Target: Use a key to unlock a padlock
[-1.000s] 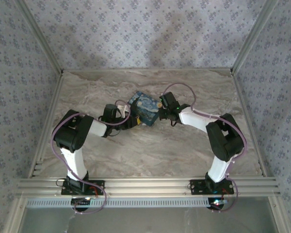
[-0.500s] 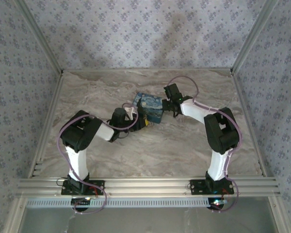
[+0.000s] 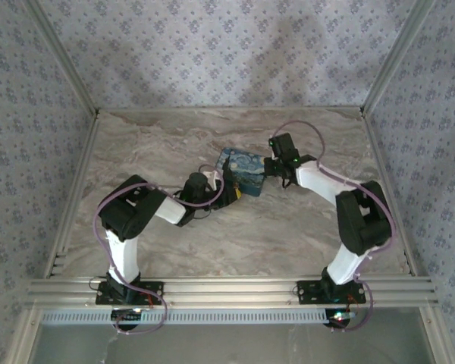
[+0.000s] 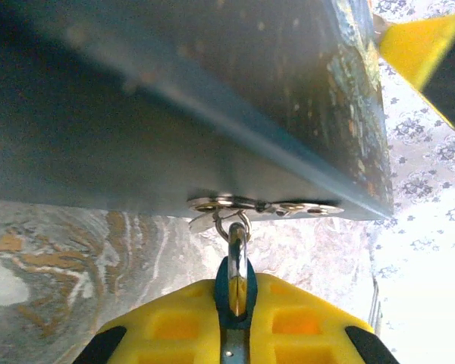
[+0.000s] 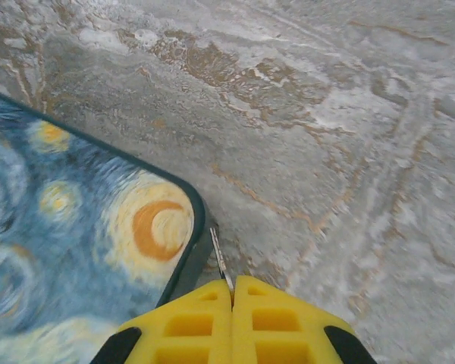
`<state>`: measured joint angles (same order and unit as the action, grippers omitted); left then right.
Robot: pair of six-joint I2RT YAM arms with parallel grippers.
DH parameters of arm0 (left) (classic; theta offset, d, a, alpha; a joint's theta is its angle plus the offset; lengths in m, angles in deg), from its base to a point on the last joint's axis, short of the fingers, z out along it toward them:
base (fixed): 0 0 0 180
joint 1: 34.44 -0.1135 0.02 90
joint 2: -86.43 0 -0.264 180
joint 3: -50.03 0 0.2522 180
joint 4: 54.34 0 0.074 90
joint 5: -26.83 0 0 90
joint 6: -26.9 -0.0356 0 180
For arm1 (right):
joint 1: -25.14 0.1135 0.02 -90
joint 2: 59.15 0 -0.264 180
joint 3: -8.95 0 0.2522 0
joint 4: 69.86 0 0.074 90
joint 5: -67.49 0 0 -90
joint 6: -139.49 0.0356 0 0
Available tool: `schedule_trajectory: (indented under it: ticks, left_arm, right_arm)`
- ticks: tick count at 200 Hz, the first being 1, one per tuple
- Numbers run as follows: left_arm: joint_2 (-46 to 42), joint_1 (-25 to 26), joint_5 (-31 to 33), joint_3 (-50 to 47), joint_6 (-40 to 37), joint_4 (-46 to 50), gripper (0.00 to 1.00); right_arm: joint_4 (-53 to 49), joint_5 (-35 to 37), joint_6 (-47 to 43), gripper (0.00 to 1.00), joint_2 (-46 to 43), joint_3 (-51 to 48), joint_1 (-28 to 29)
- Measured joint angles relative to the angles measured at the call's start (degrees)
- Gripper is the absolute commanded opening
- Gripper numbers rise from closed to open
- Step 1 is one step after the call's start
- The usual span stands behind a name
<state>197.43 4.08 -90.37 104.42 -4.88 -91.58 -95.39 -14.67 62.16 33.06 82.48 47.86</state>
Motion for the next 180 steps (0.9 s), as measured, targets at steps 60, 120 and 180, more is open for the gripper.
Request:
schedule_trajectory:
  ticks: [60, 120, 180]
  left_arm:
    - [0.0, 0.2, 0.0, 1.6, 4.3, 0.9, 0.1]
    - [-0.4, 0.6, -0.2, 3.7, 7.8, 2.4, 0.1]
    - [-1.9, 0.6, -0.4, 5.1, 9.4, 2.6, 0.1]
  right_arm:
    - [1.3, -8.8, 3.5, 0.0, -21.0, -12.2, -3.8]
    - [7.6, -24.0, 11.2, 0.0, -34.8, -22.3, -5.9]
    - [14.8, -34.1, 19.5, 0.0, -44.2, -28.8, -6.6]
